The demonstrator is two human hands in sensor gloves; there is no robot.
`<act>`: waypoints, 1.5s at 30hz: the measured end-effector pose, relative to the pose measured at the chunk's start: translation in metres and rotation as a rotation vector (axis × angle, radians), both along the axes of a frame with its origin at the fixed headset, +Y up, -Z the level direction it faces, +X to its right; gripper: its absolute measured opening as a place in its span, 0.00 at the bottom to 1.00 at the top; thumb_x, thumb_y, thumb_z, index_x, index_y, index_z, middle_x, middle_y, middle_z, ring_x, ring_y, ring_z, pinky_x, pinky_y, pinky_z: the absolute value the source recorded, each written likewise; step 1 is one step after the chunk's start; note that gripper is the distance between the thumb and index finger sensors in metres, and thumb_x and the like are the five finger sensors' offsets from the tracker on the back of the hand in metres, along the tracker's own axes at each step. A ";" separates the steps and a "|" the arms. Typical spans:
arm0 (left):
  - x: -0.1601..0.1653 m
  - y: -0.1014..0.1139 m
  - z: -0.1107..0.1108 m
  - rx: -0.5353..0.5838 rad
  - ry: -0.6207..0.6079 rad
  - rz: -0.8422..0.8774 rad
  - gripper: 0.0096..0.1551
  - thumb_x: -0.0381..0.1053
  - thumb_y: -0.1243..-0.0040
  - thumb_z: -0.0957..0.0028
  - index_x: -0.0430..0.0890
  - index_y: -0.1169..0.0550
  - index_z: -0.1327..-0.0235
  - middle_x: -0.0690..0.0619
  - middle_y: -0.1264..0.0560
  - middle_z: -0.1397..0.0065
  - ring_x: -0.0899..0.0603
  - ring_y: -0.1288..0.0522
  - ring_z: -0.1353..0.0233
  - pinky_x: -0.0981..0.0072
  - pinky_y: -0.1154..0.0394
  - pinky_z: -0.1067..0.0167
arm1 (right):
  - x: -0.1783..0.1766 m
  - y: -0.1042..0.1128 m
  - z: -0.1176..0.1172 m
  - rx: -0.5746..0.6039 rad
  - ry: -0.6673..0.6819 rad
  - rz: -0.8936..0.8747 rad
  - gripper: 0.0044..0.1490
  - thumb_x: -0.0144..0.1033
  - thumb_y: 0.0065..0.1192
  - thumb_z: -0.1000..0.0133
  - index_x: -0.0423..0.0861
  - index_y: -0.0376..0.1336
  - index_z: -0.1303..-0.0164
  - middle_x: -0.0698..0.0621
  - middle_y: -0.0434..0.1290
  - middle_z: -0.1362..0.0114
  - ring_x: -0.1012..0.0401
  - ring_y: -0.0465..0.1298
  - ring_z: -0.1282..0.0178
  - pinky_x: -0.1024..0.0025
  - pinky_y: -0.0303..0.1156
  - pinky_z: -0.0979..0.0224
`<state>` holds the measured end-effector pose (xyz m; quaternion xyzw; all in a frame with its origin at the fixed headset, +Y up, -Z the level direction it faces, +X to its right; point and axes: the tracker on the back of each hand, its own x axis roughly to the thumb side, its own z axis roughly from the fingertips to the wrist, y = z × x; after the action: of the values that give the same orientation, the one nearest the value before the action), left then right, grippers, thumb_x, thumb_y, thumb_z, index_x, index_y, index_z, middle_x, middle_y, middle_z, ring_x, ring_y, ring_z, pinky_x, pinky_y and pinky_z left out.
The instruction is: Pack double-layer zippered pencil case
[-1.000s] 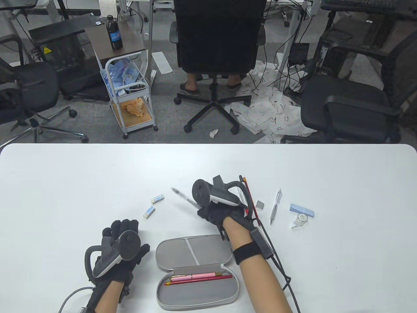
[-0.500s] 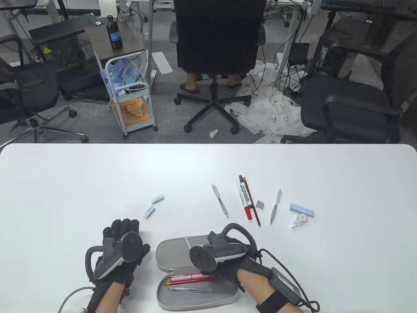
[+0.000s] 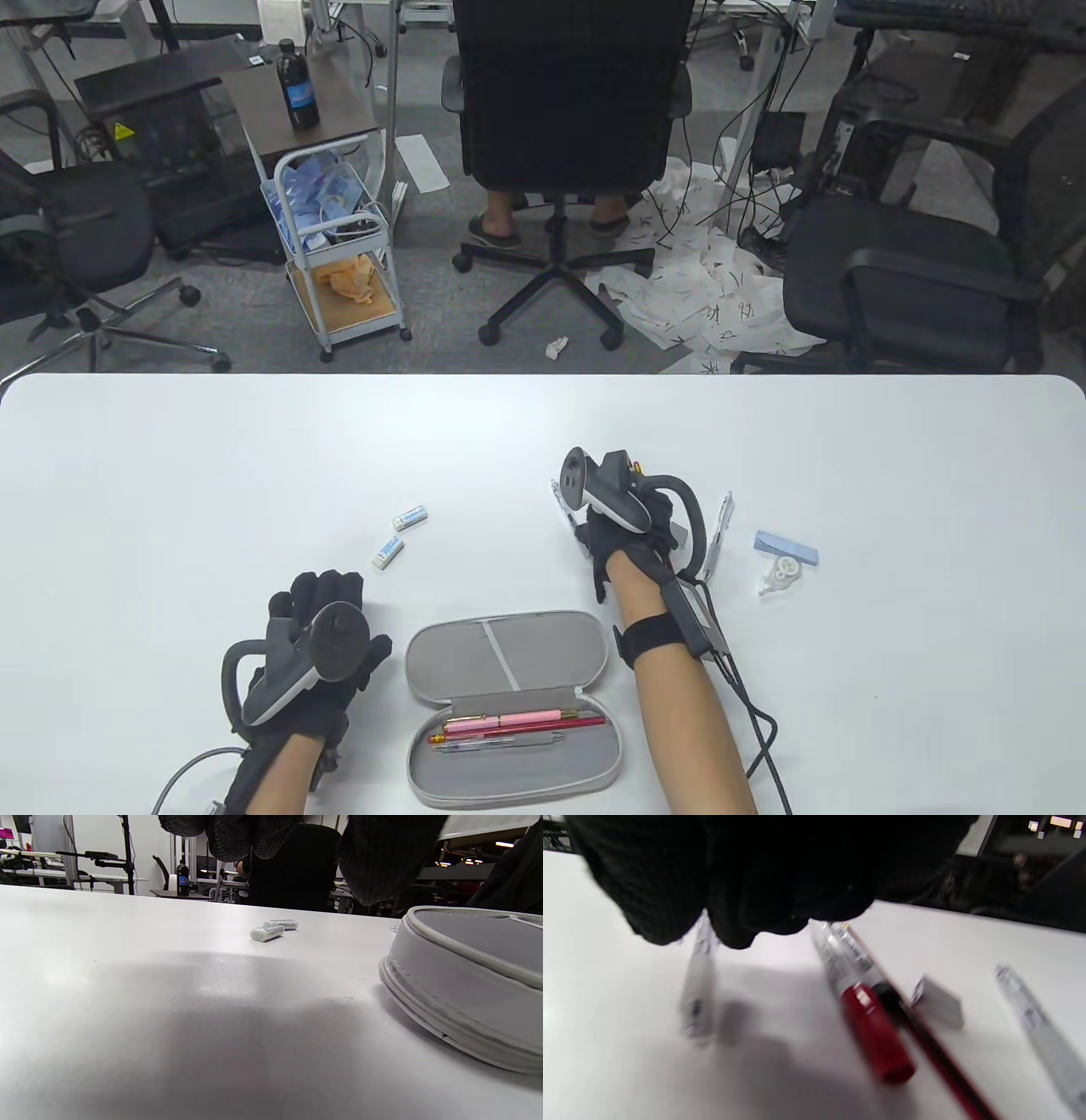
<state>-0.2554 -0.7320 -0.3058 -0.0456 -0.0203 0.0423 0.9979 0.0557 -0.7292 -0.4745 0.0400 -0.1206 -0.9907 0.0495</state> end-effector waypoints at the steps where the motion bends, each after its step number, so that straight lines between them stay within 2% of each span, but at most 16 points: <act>1: -0.001 -0.001 0.000 -0.004 0.002 0.005 0.50 0.63 0.32 0.44 0.41 0.37 0.15 0.38 0.38 0.14 0.27 0.46 0.18 0.36 0.51 0.26 | -0.004 -0.004 0.000 -0.012 0.002 0.047 0.30 0.60 0.71 0.54 0.58 0.73 0.44 0.58 0.79 0.45 0.61 0.76 0.46 0.62 0.73 0.34; 4: -0.001 -0.004 0.000 -0.015 0.006 0.025 0.50 0.62 0.32 0.44 0.41 0.36 0.15 0.38 0.38 0.14 0.27 0.46 0.18 0.36 0.52 0.27 | -0.011 -0.012 -0.003 -0.064 0.055 0.210 0.29 0.64 0.68 0.54 0.60 0.73 0.47 0.61 0.79 0.46 0.63 0.77 0.46 0.65 0.74 0.34; 7: -0.001 -0.004 0.000 -0.017 0.000 0.016 0.50 0.62 0.32 0.44 0.41 0.36 0.15 0.38 0.38 0.14 0.27 0.46 0.18 0.36 0.52 0.27 | -0.011 -0.012 -0.002 -0.093 0.048 0.130 0.26 0.58 0.72 0.52 0.55 0.76 0.50 0.58 0.80 0.49 0.61 0.77 0.48 0.62 0.74 0.35; 11: 0.001 -0.005 -0.001 -0.039 -0.006 0.025 0.50 0.63 0.32 0.44 0.41 0.37 0.14 0.37 0.39 0.13 0.27 0.47 0.18 0.36 0.52 0.27 | 0.001 0.016 0.013 0.083 0.115 0.142 0.28 0.60 0.70 0.51 0.55 0.74 0.47 0.58 0.79 0.47 0.60 0.77 0.46 0.60 0.73 0.33; 13: 0.001 -0.006 -0.002 -0.038 -0.006 0.027 0.50 0.63 0.33 0.43 0.41 0.37 0.14 0.37 0.39 0.13 0.27 0.47 0.18 0.36 0.52 0.27 | 0.008 0.036 0.030 0.132 0.138 0.001 0.28 0.59 0.70 0.51 0.53 0.74 0.47 0.57 0.79 0.47 0.59 0.77 0.46 0.59 0.73 0.33; 15: 0.001 -0.005 -0.001 -0.040 -0.004 0.029 0.50 0.63 0.33 0.43 0.41 0.37 0.14 0.37 0.39 0.13 0.27 0.47 0.18 0.36 0.53 0.27 | 0.010 0.054 0.055 0.178 0.283 -0.185 0.28 0.58 0.70 0.51 0.52 0.75 0.47 0.56 0.79 0.47 0.58 0.76 0.46 0.57 0.72 0.33; 18: -0.001 -0.005 0.001 -0.044 -0.002 0.019 0.51 0.63 0.33 0.43 0.40 0.37 0.14 0.37 0.39 0.13 0.26 0.47 0.18 0.35 0.52 0.27 | 0.003 0.067 0.099 0.171 0.488 -0.306 0.28 0.57 0.71 0.51 0.52 0.74 0.47 0.56 0.79 0.47 0.58 0.76 0.46 0.58 0.72 0.34; 20: -0.002 -0.005 0.002 -0.038 0.003 0.017 0.51 0.63 0.33 0.43 0.41 0.38 0.14 0.37 0.40 0.13 0.26 0.47 0.18 0.35 0.53 0.27 | -0.008 0.064 0.133 0.125 0.648 -0.301 0.28 0.56 0.71 0.51 0.52 0.74 0.46 0.55 0.79 0.46 0.58 0.76 0.45 0.58 0.72 0.34; 23: -0.002 -0.004 0.001 -0.038 0.008 0.006 0.51 0.63 0.33 0.43 0.41 0.38 0.14 0.37 0.40 0.13 0.26 0.48 0.18 0.35 0.53 0.27 | -0.022 0.050 0.165 0.037 0.781 -0.215 0.27 0.56 0.71 0.51 0.53 0.74 0.46 0.56 0.78 0.46 0.58 0.76 0.44 0.58 0.72 0.33; 28: 0.000 -0.004 0.002 -0.044 0.007 -0.018 0.50 0.62 0.33 0.43 0.41 0.38 0.14 0.37 0.40 0.13 0.26 0.48 0.18 0.35 0.53 0.27 | -0.032 0.024 0.203 -0.060 0.876 -0.128 0.27 0.55 0.71 0.52 0.55 0.74 0.46 0.57 0.79 0.45 0.58 0.77 0.44 0.58 0.72 0.33; 30: 0.000 -0.005 0.003 -0.042 0.006 -0.019 0.50 0.63 0.33 0.43 0.41 0.38 0.14 0.38 0.40 0.13 0.26 0.48 0.18 0.35 0.53 0.27 | -0.024 0.026 0.201 -0.075 0.840 -0.152 0.32 0.58 0.68 0.52 0.57 0.71 0.39 0.57 0.78 0.38 0.57 0.76 0.39 0.57 0.72 0.31; 32: 0.000 -0.006 0.003 -0.046 0.002 -0.018 0.50 0.63 0.33 0.43 0.41 0.38 0.14 0.38 0.40 0.13 0.26 0.49 0.18 0.35 0.53 0.27 | -0.007 0.036 0.188 0.009 0.750 -0.234 0.31 0.55 0.68 0.51 0.58 0.70 0.37 0.56 0.78 0.35 0.56 0.77 0.37 0.56 0.72 0.31; 36: -0.001 -0.005 0.004 -0.017 -0.006 -0.011 0.50 0.62 0.33 0.43 0.41 0.38 0.14 0.38 0.40 0.13 0.26 0.49 0.18 0.35 0.53 0.27 | 0.045 0.060 0.142 0.233 0.414 -0.281 0.25 0.49 0.70 0.49 0.60 0.72 0.42 0.58 0.79 0.37 0.58 0.78 0.40 0.59 0.73 0.33; 38: -0.002 -0.003 0.004 -0.009 -0.006 -0.004 0.50 0.62 0.33 0.43 0.41 0.38 0.14 0.38 0.40 0.13 0.26 0.49 0.18 0.35 0.53 0.27 | 0.068 0.063 0.119 0.319 0.238 -0.236 0.24 0.49 0.70 0.50 0.60 0.73 0.43 0.58 0.80 0.39 0.59 0.79 0.42 0.61 0.75 0.35; 41: -0.002 -0.003 0.003 -0.004 -0.010 0.016 0.50 0.62 0.33 0.43 0.41 0.38 0.14 0.38 0.40 0.13 0.26 0.49 0.18 0.35 0.53 0.27 | 0.085 0.054 0.086 0.292 0.062 -0.177 0.25 0.49 0.70 0.50 0.59 0.72 0.42 0.58 0.80 0.39 0.59 0.79 0.42 0.61 0.75 0.35; 45: -0.002 -0.008 0.001 -0.020 -0.013 0.010 0.50 0.62 0.33 0.43 0.41 0.39 0.14 0.38 0.41 0.13 0.26 0.50 0.18 0.35 0.54 0.27 | 0.077 0.033 0.050 0.221 0.030 -0.026 0.25 0.50 0.70 0.50 0.60 0.72 0.42 0.58 0.80 0.39 0.59 0.78 0.42 0.61 0.75 0.35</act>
<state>-0.2569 -0.7400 -0.3048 -0.0559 -0.0263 0.0472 0.9970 0.1331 -0.6957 -0.4245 0.0288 -0.0105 -0.9990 0.0337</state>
